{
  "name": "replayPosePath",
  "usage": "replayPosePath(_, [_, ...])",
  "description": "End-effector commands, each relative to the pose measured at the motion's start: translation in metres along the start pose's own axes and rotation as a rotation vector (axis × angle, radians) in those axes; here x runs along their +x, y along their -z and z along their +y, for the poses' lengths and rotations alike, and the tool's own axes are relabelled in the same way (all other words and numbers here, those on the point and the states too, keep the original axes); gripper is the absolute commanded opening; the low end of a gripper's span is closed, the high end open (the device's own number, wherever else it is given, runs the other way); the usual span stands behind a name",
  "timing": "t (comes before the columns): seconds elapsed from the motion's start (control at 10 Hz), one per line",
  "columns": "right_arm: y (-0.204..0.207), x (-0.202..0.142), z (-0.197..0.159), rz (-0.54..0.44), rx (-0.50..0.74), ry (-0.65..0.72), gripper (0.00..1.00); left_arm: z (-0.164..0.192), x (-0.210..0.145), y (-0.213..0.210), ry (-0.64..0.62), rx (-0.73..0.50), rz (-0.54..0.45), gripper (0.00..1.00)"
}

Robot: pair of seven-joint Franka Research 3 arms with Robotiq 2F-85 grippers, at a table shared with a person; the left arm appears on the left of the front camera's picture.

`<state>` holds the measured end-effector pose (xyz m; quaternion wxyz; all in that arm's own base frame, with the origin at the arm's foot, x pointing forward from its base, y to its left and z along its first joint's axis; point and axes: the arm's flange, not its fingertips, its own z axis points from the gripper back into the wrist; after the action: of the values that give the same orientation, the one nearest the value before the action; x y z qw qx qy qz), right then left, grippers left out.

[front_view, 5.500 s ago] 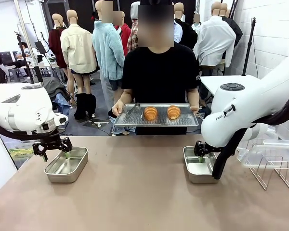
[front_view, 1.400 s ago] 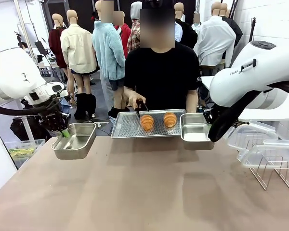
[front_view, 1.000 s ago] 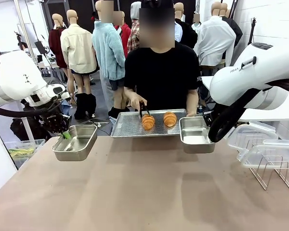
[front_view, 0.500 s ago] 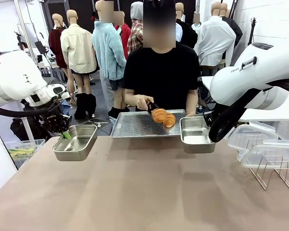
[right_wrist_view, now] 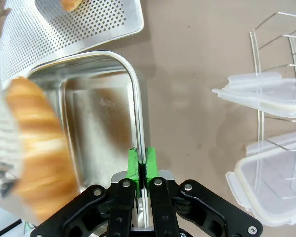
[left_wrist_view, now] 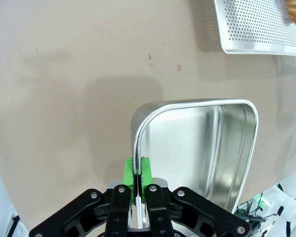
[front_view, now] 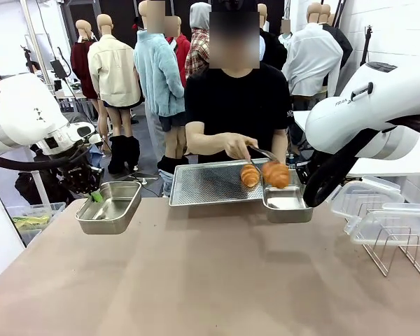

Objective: Place the bread in airtight containers.
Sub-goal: Once an object is inside an Airtight Container , place the container in the center of the table.

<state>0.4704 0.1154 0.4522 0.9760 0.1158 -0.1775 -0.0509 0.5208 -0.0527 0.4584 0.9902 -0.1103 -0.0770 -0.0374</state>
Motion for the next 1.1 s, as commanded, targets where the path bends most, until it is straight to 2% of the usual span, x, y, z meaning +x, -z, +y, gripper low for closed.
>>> replayPosePath(0.0, [-0.0009,0.0007,0.0021,-0.016,-0.007,0.012,0.00,-0.0007,-0.0004,-0.0049,-0.010,0.008,-0.008,0.00])
replayPosePath(1.0, [-0.0009,0.0007,0.0021,-0.016,-0.007,0.012,0.00,-0.0007,-0.0004,-0.0049,-0.010,0.008,-0.008,0.00])
